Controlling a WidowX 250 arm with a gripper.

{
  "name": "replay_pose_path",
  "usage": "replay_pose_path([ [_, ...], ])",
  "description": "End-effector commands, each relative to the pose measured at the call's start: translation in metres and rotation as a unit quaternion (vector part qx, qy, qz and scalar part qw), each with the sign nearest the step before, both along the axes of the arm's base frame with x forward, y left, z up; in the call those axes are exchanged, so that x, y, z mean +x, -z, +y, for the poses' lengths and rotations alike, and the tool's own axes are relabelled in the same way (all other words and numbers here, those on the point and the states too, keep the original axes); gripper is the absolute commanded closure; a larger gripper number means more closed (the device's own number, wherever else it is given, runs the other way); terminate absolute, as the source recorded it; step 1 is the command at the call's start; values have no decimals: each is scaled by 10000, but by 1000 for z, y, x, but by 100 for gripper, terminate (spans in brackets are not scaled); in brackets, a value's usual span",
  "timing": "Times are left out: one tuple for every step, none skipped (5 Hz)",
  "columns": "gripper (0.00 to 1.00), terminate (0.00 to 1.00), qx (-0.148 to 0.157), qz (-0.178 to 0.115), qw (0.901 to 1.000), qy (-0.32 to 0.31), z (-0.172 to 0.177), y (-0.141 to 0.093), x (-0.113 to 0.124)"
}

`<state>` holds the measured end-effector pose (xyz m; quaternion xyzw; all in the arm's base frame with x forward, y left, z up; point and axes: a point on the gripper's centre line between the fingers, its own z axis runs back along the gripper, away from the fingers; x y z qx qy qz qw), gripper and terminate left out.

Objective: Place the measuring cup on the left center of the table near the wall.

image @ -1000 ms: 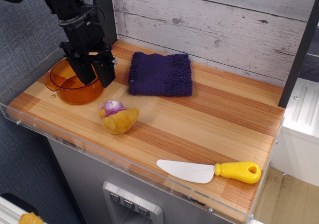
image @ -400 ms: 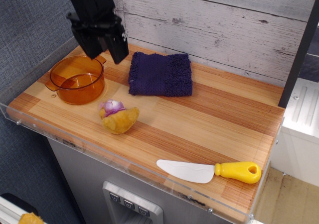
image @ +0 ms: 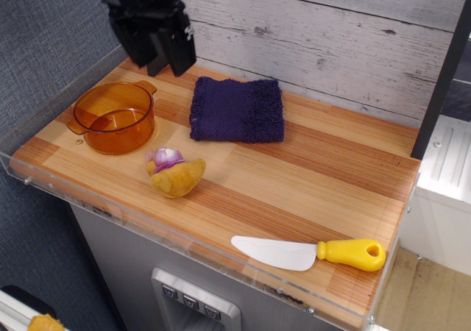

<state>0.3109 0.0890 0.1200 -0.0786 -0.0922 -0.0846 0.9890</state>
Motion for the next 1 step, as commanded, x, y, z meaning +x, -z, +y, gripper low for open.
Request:
replay_pose_path([
  [0,100,124,-279,9995,124,-7,-17,-1],
])
